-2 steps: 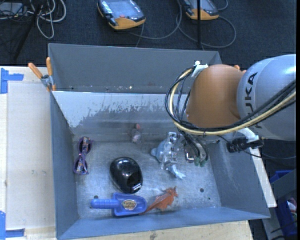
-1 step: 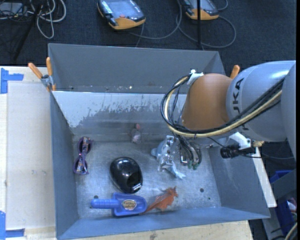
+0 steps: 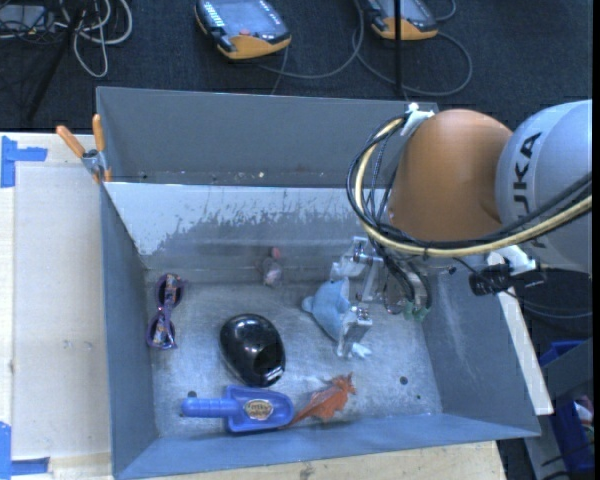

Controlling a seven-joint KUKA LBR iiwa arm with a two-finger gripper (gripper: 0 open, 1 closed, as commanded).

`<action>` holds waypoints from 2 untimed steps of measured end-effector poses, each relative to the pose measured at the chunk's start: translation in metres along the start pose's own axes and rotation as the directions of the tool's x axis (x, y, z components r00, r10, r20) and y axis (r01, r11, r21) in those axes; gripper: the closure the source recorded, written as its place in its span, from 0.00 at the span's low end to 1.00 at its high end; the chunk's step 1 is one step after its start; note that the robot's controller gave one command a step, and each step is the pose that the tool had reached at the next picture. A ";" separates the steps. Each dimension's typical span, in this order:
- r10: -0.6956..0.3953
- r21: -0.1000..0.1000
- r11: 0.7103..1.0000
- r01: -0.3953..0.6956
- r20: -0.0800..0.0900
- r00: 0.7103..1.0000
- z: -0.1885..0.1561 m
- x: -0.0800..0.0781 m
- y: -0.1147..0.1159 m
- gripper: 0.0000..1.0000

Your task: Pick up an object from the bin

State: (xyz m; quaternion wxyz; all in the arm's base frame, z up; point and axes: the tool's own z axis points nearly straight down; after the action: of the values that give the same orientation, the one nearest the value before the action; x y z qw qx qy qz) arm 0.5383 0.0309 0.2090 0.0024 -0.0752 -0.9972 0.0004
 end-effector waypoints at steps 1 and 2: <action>-0.020 -0.002 1.000 0.020 0.012 1.000 -0.035 0.001 0.000 0.00; -0.011 -0.003 1.000 0.011 0.014 1.000 0.009 -0.011 -0.008 0.00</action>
Offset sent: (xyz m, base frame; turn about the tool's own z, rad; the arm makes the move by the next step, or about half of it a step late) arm 0.0234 -0.0288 -0.0819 0.0072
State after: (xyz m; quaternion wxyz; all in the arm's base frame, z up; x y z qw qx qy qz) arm 0.5480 0.0215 0.2000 -0.0045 -0.0698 -0.9975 -0.0006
